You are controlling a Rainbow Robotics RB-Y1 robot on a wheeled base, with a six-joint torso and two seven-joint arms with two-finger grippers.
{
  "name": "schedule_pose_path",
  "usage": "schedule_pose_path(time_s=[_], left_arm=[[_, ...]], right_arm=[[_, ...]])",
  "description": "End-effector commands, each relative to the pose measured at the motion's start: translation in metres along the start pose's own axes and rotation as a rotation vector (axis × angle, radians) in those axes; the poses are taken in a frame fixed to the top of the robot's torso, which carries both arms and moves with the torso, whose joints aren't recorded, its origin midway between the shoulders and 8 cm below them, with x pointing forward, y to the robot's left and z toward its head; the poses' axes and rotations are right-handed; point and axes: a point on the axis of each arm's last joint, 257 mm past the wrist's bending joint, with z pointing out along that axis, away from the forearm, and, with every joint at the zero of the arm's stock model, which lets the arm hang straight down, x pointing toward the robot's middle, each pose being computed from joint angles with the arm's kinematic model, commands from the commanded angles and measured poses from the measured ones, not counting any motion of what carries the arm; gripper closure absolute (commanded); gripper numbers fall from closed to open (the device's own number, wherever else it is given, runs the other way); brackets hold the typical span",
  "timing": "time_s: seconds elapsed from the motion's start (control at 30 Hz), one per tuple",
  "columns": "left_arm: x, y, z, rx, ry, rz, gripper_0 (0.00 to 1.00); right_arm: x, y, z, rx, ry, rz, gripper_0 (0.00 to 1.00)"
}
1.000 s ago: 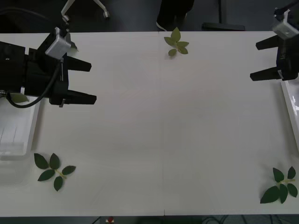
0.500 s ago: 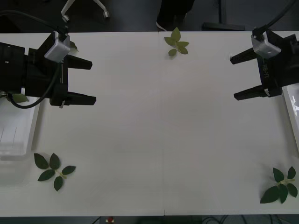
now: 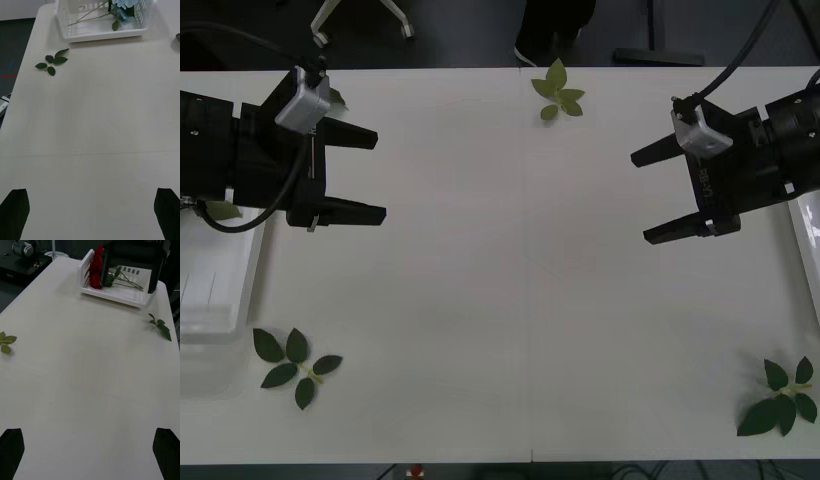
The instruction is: Place the red flowers into the right box and the blue flowers into the left box. If a person shows an open palm, hand one flower to the person first, then continue sorting.
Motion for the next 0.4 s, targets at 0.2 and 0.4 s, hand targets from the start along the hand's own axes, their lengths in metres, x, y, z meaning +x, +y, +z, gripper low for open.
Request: schedule_pose_path(time_s=[0.2,0.4], left_arm=[[-0.0085,-0.0011,-0.0028,-0.002,-0.01,0.039,0.0],[-0.0085,-0.0011,-0.0028,-0.002,-0.01,0.039,0.0]], right_arm=[[-0.017,-0.001,-0.0015,0.004,-0.021,-0.024,0.04],[-0.017,-0.001,-0.0015,0.004,-0.021,-0.024,0.0]])
